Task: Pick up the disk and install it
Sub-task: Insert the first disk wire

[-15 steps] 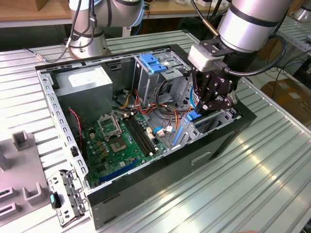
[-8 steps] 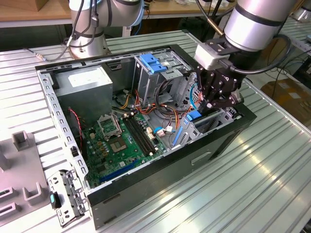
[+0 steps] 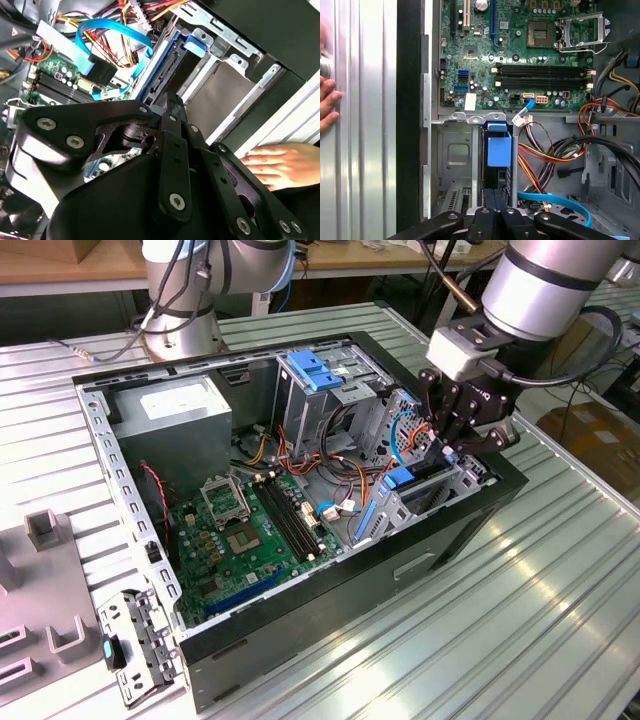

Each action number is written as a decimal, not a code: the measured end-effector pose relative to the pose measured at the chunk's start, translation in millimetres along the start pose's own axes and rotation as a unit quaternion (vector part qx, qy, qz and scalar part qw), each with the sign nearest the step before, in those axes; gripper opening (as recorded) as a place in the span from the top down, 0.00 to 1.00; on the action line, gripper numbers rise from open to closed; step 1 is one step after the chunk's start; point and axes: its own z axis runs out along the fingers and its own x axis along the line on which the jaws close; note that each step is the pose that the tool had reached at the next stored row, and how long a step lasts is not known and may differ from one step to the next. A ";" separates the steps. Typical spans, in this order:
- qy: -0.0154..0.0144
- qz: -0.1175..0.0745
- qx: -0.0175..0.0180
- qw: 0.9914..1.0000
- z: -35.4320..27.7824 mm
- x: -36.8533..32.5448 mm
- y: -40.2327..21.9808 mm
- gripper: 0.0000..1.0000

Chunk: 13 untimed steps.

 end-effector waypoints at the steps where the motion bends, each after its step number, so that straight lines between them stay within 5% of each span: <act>1: 0.000 -0.007 -0.001 1.000 -2.7 0.0 -0.2 0.89; 4: 0.000 -0.020 -0.003 1.000 -10.1 -0.3 -0.9 0.89; 8: -0.001 -0.031 -0.004 1.000 -11.5 -0.4 -6.2 0.89; 13: 0.000 -0.039 -0.004 0.999 -11.4 -0.6 -29.0 0.89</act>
